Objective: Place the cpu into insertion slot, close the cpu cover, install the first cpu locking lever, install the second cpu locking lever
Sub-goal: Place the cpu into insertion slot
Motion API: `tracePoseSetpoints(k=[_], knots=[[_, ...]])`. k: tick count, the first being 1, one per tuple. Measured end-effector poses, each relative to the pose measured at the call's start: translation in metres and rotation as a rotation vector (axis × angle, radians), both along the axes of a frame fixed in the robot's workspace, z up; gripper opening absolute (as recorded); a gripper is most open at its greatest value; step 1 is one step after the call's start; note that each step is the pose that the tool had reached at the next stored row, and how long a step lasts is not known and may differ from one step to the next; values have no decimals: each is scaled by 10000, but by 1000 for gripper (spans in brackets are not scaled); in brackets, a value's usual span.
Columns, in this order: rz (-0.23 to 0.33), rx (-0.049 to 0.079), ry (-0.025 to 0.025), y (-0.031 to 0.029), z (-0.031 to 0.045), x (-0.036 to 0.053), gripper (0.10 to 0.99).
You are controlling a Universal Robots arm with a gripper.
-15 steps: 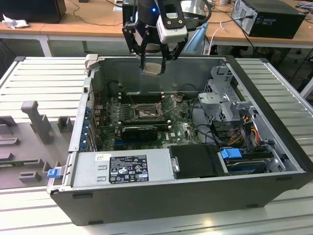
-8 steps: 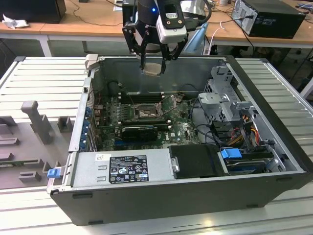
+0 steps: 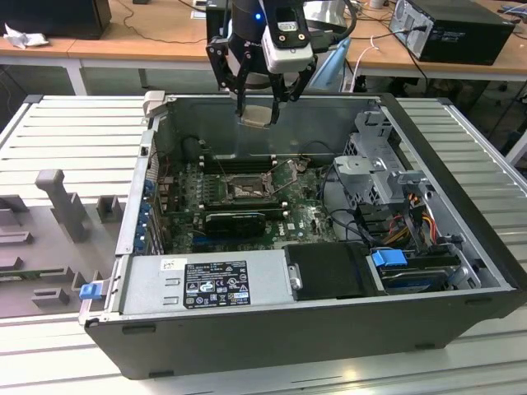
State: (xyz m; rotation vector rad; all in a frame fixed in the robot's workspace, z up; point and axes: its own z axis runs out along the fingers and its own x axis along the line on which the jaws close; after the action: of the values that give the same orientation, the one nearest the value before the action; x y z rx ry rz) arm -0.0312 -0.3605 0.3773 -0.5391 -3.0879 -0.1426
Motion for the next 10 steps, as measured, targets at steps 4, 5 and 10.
tracePoseSetpoints(k=[4, 5, 10], knots=[[-154, -2, 0, 1, -1, 0, 529], [-254, -3, 0, 1, -2, 0, 529], [-636, -22, 0, 0, -24, 0, 529]])
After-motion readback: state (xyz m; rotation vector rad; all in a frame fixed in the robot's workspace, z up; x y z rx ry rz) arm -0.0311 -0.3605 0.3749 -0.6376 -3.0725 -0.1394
